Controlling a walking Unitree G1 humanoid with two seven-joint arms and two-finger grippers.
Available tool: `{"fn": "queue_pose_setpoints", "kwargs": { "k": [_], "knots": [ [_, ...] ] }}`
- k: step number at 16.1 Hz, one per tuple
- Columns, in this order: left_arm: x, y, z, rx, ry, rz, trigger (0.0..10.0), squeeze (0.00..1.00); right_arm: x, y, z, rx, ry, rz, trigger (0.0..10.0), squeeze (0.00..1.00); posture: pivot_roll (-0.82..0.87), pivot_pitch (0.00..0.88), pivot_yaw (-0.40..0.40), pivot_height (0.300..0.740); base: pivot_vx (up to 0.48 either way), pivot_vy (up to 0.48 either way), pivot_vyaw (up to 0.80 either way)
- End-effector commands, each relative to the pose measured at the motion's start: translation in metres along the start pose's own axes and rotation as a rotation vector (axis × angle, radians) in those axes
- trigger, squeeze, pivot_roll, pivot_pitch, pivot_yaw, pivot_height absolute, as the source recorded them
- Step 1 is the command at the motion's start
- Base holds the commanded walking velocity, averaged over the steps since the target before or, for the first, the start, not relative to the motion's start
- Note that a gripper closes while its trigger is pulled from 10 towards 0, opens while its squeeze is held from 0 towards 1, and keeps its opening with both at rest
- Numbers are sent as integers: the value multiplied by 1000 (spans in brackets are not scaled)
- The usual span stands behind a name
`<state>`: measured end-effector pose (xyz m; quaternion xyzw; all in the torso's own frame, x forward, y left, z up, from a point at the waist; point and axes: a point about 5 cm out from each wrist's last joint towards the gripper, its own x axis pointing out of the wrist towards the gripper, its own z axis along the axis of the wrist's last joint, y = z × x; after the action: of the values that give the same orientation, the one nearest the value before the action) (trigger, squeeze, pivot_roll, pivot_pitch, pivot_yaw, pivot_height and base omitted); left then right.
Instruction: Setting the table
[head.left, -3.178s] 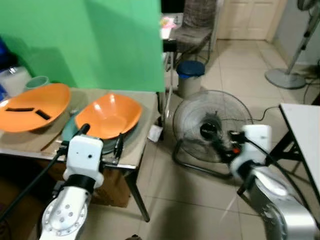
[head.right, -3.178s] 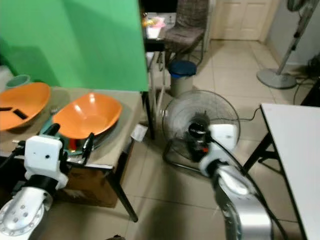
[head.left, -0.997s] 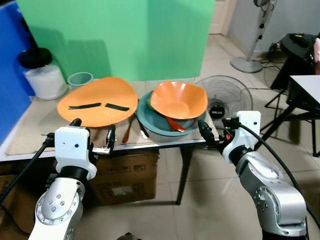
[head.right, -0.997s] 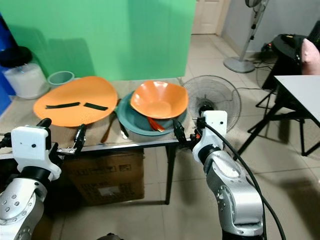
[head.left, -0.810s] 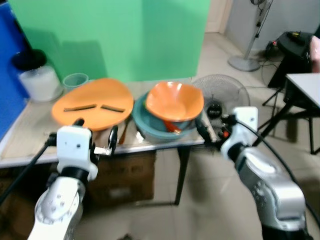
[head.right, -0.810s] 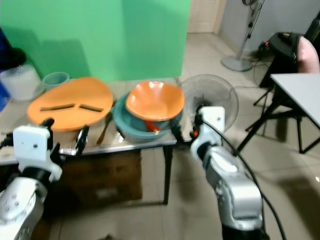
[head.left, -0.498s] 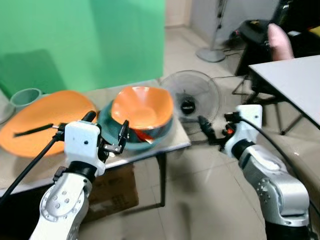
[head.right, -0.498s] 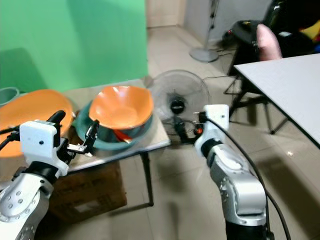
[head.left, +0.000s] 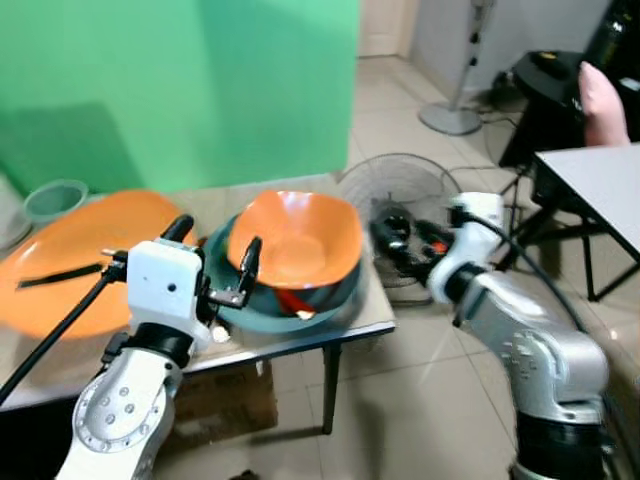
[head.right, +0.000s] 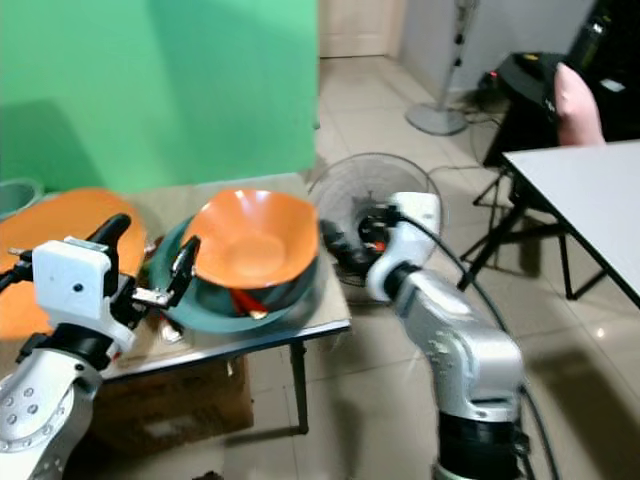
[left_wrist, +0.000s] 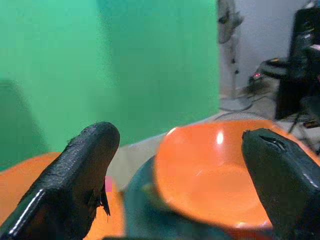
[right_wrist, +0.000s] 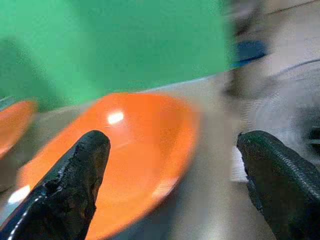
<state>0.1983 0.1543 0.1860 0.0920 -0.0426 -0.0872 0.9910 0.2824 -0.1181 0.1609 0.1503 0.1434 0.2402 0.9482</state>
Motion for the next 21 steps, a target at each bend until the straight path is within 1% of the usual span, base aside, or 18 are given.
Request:
{"fn": "queue_pose_setpoints", "kwargs": {
  "k": [1,2,3,4,5,6,7,8,9,10,12,13,14,16,18,21],
  "knots": [
    [0,-1,2,16,5,-33,10000,1000,9,0,-5,47,112,62,10000,1000,13,0,13,740,0,0,0],
    [0,-1,2,20,12,-48,10000,1000,12,0,-5,62,135,73,10000,1000,13,0,13,740,0,0,0],
    [1,-2,2,17,21,-81,10000,1000,21,-2,-3,89,154,66,10000,1000,10,0,19,740,0,0,0],
    [2,-5,2,10,36,-151,10000,1000,39,-9,1,114,164,-14,10000,1000,10,0,24,740,0,0,0],
    [2,-8,3,9,40,-187,10000,980,45,-12,3,120,163,-42,10000,984,12,0,24,740,0,0,0],
    [2,-8,3,14,42,-200,10000,965,49,-13,5,124,157,-52,10000,851,12,0,24,740,0,0,0],
    [2,-11,3,1,49,-232,10000,757,57,-15,8,141,158,-68,10000,0,13,0,25,740,0,0,0],
    [1,-13,3,-11,54,-264,10000,314,64,-15,8,152,171,-71,10000,0,11,0,26,740,0,0,0],
    [1,-14,3,-24,55,-278,10000,118,70,-14,8,166,196,-65,10000,0,10,0,28,740,0,0,0],
    [1,-15,4,-35,54,-288,10000,4,75,-14,9,186,210,-65,10000,0,10,0,28,740,0,0,0],
    [1,-15,5,-40,58,-302,10000,0,84,-13,12,217,214,-66,10000,0,11,0,28,740,0,0,0],
    [0,-16,5,-39,61,-309,10000,0,88,-11,13,221,219,-68,4549,0,11,0,28,740,0,0,0],
    [0,-16,5,-39,63,-312,10000,0,91,-11,14,239,223,-73,0,0,15,0,26,740,0,0,0],
    [-1,-16,5,-40,69,-318,10000,0,95,-12,14,271,242,-81,0,0,18,0,22,740,0,0,0],
    [-2,-17,5,-43,75,-324,10000,0,97,-14,14,317,256,-79,0,0,21,0,19,740,0,0,0],
    [-4,-17,4,-45,82,-329,10000,0,97,-15,13,355,291,-63,0,0,18,0,16,740,0,0,0]
  ]
}}
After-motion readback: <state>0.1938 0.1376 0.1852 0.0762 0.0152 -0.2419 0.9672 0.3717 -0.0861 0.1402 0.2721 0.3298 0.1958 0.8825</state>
